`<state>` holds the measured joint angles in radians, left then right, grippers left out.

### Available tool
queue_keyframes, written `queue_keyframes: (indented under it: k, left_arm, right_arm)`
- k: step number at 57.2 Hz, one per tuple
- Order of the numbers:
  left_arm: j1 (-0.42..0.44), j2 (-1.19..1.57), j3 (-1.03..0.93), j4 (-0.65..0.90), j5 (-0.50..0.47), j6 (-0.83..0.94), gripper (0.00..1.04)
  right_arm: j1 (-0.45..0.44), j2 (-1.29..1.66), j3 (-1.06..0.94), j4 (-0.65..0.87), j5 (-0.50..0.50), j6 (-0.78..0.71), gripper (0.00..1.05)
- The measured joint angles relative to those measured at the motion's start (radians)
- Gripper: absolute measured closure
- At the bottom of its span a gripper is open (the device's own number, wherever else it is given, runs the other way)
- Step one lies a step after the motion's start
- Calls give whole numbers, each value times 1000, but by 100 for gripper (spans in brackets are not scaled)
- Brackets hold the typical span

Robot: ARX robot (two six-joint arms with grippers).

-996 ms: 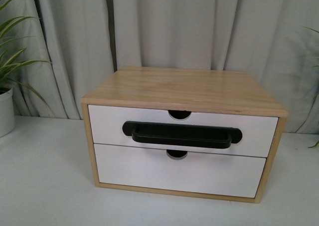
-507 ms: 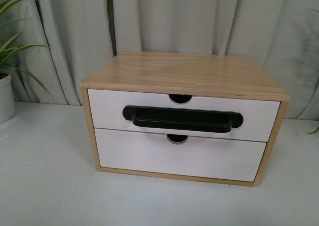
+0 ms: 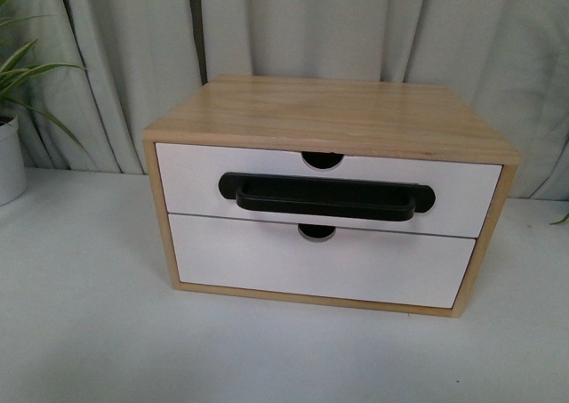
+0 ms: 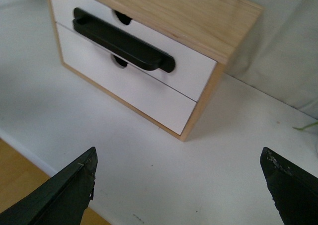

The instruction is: Pull drawer

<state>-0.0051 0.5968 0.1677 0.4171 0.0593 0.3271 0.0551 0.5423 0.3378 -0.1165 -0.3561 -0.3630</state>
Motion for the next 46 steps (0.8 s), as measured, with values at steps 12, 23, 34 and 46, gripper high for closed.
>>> queue_keyframes:
  k: [12, 23, 34, 46]
  left_arm:
    - [3, 271, 214, -157, 397, 310, 6]
    - [-72, 455, 394, -461, 414, 658, 6]
    - [-137, 637, 562, -559, 336, 885, 6]
    - [-192, 795, 701, -607, 273, 1028, 6]
  right_arm:
    - [73, 225, 152, -79, -82, -245, 9]
    - [99, 333, 218, -114, -98, -398, 9]
    - [99, 429, 247, -104, -98, -515, 9]
    - [99, 535, 285, -62, -102, -559, 9]
